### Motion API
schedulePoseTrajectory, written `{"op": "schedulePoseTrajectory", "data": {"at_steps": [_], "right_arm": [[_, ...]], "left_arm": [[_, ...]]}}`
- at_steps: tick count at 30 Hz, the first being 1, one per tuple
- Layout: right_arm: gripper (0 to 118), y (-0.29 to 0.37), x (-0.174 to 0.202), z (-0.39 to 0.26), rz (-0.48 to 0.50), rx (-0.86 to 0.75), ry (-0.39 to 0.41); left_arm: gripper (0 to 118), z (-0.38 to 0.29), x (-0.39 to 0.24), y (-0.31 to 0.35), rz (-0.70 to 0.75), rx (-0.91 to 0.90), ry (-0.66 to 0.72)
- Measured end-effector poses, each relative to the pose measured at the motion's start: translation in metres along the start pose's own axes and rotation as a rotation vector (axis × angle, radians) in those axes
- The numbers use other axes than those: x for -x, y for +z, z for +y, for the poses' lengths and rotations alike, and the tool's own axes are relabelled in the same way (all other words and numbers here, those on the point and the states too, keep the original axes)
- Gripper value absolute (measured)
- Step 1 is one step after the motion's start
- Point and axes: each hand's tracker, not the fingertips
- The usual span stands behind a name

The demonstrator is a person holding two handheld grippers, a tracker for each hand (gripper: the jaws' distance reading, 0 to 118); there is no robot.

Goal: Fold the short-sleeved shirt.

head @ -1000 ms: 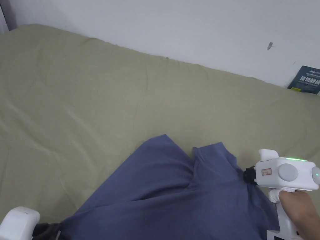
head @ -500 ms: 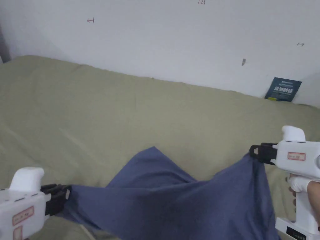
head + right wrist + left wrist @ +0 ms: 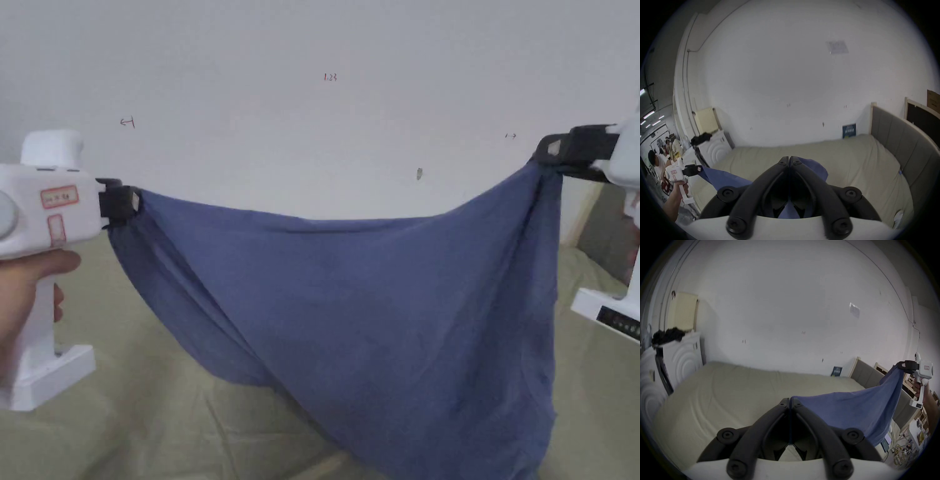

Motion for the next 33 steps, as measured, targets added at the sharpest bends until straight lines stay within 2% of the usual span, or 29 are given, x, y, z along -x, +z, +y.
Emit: {"op": "schedulePoseTrajectory", "data": {"at_steps": [3,6,10,17,24,27,30,33], "right_arm": [[2,-0.006,0.006,0.046,-0.006,-0.062,0.019],[2,-0.008,0.023,0.087,-0.022,-0.128,0.046],[2,-0.021,0.030,0.131,-0.043,-0.201,0.041],[2,-0.065,0.030,0.173,-0.079,-0.254,0.067],[2,-0.110,0.020,0.161,-0.096,-0.258,0.072],[2,-0.134,0.008,0.131,-0.099,-0.233,0.028],[2,-0.142,0.001,0.102,-0.106,-0.225,0.013],[2,-0.150,-0.008,0.091,-0.096,-0.222,-0.012]], "left_arm": [[0,0.051,-0.014,-0.014,0.020,-0.049,-0.063],[0,0.098,-0.022,-0.024,0.044,-0.090,-0.071],[0,0.155,-0.024,-0.032,0.072,-0.163,-0.062],[0,0.218,-0.007,-0.072,0.126,-0.217,-0.068],[0,0.193,-0.005,-0.104,0.144,-0.195,-0.056],[0,0.153,0.004,-0.132,0.168,-0.188,-0.057],[0,0.119,0.014,-0.151,0.156,-0.202,0.024],[0,0.104,0.017,-0.161,0.151,-0.186,0.026]]}}
